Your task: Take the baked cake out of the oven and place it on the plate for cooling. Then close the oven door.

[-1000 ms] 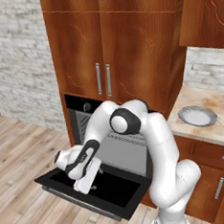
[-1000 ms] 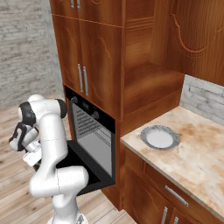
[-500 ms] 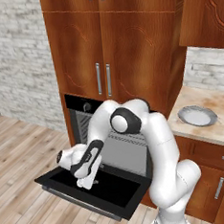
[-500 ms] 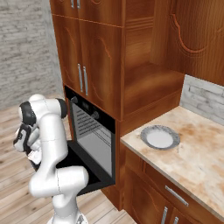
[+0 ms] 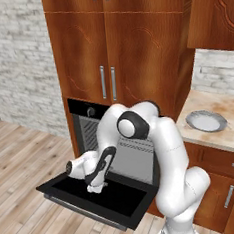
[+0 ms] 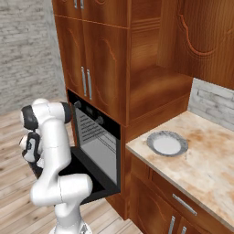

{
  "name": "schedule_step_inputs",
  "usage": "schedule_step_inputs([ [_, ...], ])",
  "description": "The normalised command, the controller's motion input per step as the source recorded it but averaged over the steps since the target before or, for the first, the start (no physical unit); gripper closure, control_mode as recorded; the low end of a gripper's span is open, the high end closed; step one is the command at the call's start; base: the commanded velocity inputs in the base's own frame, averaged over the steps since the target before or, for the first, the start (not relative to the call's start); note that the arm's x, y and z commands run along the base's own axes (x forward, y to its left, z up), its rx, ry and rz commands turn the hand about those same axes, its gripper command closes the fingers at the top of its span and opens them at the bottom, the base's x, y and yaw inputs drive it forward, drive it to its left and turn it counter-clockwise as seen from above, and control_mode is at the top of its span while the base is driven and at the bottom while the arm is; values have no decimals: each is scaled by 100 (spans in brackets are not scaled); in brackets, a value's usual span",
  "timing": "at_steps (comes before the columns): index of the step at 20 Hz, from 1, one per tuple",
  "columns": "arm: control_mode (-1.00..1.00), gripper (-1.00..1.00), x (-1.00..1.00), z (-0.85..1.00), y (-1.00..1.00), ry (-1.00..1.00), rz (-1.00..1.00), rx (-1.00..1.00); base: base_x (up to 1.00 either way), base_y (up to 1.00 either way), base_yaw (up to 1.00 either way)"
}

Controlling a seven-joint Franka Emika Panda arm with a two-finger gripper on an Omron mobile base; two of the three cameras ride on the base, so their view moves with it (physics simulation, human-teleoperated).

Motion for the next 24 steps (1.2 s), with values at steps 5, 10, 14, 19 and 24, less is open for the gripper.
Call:
schedule_step_inputs([
  [5,-100,-100,31,-1,-24,-18,0,0,0,0,0],
  [10,-100,-100,35,0,-16,-5,-4,0,0,0,0],
  [14,-100,-100,32,0,-25,0,-2,0,0,0,0],
  [19,-100,-100,18,0,-39,-1,1,0,0,0,0],
  [24,-100,-100,14,0,-38,-3,9,0,0,0,0],
])
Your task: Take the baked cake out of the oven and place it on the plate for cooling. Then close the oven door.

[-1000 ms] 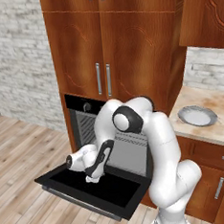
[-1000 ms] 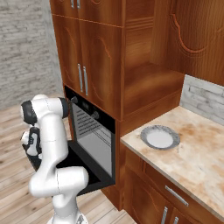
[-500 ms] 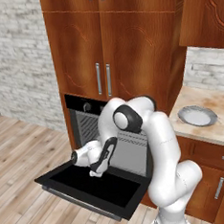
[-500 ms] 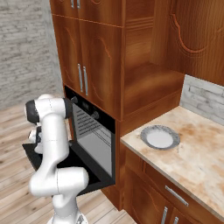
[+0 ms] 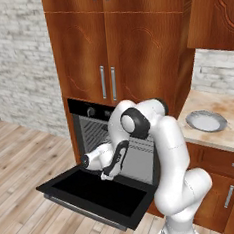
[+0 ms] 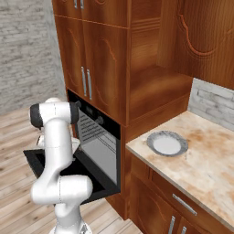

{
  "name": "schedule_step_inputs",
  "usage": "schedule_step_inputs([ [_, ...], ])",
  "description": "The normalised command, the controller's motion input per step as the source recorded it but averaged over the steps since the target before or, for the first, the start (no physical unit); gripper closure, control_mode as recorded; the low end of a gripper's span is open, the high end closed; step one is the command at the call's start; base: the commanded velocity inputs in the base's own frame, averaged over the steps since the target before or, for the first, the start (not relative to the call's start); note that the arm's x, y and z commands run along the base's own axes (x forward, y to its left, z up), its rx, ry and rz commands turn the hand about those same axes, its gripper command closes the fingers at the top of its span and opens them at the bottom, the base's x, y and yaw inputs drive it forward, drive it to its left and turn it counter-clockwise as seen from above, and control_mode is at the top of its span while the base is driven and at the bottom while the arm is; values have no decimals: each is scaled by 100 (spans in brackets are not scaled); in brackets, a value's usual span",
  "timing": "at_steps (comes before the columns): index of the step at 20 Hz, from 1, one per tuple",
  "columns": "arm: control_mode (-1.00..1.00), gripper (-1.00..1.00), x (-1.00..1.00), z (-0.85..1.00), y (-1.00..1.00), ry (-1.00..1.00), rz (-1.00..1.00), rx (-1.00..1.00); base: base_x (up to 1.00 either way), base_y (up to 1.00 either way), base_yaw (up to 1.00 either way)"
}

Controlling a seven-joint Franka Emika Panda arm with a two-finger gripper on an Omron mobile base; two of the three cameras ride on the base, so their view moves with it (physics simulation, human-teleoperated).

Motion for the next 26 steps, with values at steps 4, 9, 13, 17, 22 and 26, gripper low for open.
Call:
schedule_step_inputs([
  [4,-100,-100,16,0,-28,-12,7,-2,0,0,0],
  [9,-100,-100,28,0,-12,-7,0,0,0,0,0],
  [13,-100,-100,35,-1,-6,-1,0,0,0,0,0],
  [17,-100,-100,42,-4,-3,0,0,-1,0,0,0],
  [22,-100,-100,37,-6,0,0,0,-10,0,0,0],
  [26,-100,-100,30,-12,0,0,0,-16,0,0,0],
])
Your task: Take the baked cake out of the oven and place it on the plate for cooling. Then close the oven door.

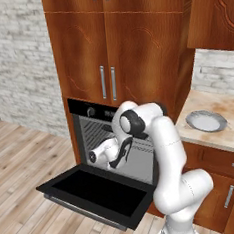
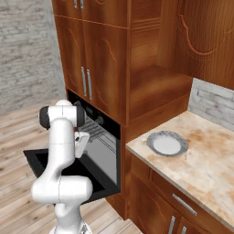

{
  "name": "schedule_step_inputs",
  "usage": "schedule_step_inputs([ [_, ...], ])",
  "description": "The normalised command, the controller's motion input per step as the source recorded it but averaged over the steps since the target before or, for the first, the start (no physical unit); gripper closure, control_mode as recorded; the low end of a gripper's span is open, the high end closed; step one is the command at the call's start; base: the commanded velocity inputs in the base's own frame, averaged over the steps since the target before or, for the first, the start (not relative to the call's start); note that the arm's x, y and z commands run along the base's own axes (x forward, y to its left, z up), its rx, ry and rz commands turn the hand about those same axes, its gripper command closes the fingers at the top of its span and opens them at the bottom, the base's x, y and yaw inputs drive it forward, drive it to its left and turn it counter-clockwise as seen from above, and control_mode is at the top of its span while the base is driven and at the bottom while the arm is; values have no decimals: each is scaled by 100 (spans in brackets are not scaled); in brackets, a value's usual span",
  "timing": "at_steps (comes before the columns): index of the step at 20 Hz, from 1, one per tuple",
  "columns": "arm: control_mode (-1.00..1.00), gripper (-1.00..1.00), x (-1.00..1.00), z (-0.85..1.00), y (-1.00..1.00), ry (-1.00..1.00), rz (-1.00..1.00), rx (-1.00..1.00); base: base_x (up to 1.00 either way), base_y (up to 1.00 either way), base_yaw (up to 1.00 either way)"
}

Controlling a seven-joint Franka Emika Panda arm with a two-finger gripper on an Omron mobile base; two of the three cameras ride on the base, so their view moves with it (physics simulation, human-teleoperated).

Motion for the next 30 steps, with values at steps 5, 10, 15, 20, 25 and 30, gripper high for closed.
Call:
schedule_step_inputs([
  [5,-100,-100,23,-26,0,-1,0,-21,0,0,0],
  [10,-100,-100,27,-17,0,-2,0,-13,0,0,0],
  [15,-100,-100,26,-5,-6,-3,0,-6,0,0,0],
  [20,-100,-100,23,-3,-18,-1,0,-4,0,0,0],
  [25,-100,-100,22,-2,-24,-1,0,-1,0,0,0],
  [30,-100,-100,26,-7,-20,-1,0,0,0,0,0],
])
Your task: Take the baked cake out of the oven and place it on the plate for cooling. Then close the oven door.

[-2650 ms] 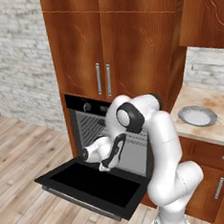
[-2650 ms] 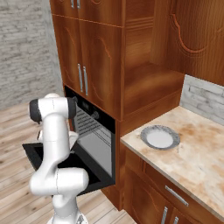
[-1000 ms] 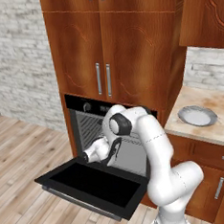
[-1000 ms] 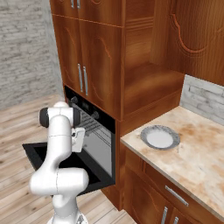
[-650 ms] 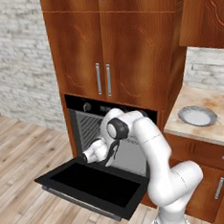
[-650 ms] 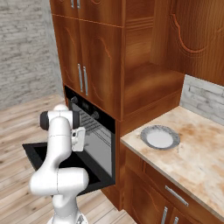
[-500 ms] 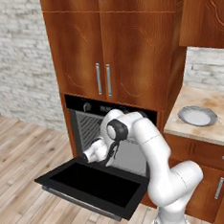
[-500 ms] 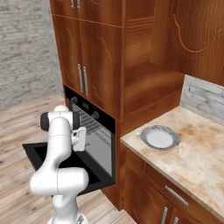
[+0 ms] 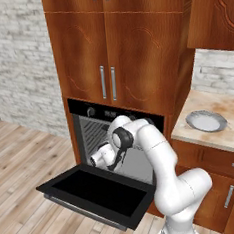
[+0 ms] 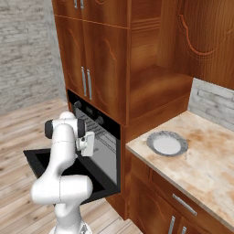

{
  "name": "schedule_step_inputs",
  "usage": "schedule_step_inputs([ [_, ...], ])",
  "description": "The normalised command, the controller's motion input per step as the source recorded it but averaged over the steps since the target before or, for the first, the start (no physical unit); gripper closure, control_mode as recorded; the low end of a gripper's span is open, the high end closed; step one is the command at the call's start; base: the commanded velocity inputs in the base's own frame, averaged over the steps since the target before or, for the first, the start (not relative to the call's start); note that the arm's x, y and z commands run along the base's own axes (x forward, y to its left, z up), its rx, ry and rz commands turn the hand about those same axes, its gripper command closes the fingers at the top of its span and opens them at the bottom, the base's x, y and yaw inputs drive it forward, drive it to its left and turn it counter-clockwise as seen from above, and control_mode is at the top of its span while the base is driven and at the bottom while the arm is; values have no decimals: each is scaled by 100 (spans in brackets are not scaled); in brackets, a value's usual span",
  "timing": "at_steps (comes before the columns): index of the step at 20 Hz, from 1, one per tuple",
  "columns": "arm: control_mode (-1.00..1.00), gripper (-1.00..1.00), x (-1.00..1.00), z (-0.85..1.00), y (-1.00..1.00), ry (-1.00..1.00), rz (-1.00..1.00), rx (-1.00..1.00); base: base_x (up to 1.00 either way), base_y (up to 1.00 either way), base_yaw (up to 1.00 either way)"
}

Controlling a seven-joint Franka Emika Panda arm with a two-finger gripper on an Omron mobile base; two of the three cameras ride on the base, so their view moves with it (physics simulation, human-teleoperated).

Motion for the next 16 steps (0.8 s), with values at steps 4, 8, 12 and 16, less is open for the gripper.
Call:
schedule_step_inputs([
  [4,-100,-100,26,-18,-16,-1,0,0,0,0,0],
  [8,-100,-100,26,-25,-7,0,0,0,0,0,0],
  [12,-100,-100,28,-24,-6,0,0,0,0,0,0],
  [16,-100,-100,27,-20,-7,0,0,0,0,0,0],
])
